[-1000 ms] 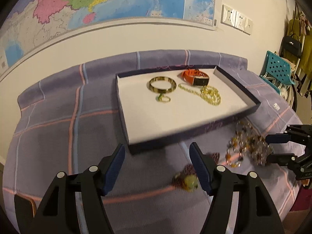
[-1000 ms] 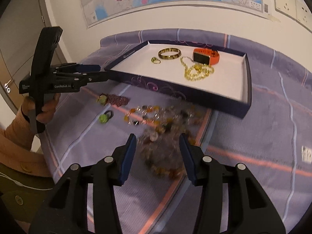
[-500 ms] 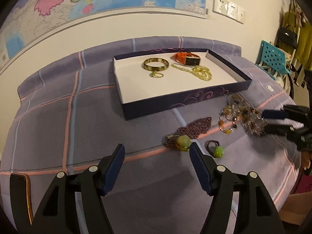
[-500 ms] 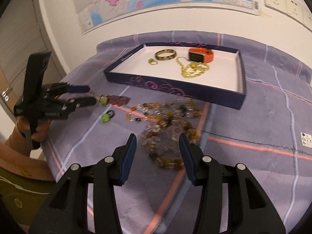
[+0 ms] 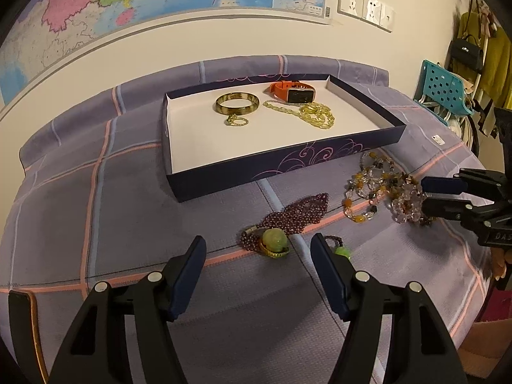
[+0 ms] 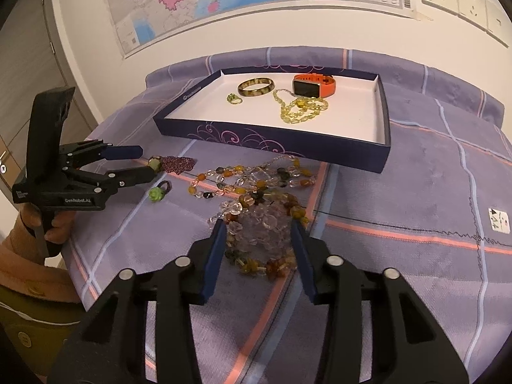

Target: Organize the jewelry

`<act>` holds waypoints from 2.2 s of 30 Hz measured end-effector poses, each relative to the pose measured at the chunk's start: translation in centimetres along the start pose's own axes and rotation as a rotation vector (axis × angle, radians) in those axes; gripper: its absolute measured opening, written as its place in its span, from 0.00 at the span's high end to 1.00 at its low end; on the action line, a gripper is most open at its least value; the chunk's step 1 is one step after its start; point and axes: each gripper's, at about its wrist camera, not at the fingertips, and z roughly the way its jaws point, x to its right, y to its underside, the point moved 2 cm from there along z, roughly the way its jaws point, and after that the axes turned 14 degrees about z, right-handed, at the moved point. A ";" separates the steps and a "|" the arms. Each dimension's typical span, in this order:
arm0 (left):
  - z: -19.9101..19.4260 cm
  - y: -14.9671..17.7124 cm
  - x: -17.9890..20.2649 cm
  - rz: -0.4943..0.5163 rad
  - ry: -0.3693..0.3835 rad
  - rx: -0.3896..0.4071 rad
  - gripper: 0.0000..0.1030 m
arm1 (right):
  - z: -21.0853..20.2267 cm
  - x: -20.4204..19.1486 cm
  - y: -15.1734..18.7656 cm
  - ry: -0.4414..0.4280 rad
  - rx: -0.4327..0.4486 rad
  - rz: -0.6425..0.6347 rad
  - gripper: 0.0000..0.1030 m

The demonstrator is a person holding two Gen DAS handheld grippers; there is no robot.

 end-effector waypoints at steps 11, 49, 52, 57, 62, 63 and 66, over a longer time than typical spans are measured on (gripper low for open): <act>0.1 0.2 -0.1 -0.015 0.007 -0.003 0.36 | 0.1 2.3 -1.5 0.033 0.023 0.079 0.76; -0.2 0.4 -0.6 -0.045 0.034 0.014 0.36 | 0.1 1.9 -1.3 0.034 -0.030 0.117 0.63; -0.3 0.4 -0.5 -0.041 0.034 0.014 0.36 | 0.6 1.9 -1.1 0.030 -0.024 0.108 0.61; -0.3 0.4 -0.3 -0.028 0.032 0.014 0.36 | 1.5 1.1 -1.2 0.106 -0.006 0.028 0.77; -0.6 0.4 0.3 -0.006 0.041 0.025 0.36 | 1.0 1.5 -1.3 0.067 0.004 0.049 0.91; -0.7 0.4 0.4 -0.001 0.044 0.028 0.36 | 0.5 1.7 -1.5 0.033 0.013 0.073 0.91; -0.9 0.4 0.9 0.016 0.055 0.035 0.36 | -1.1 1.8 -2.0 -0.004 0.051 0.096 0.91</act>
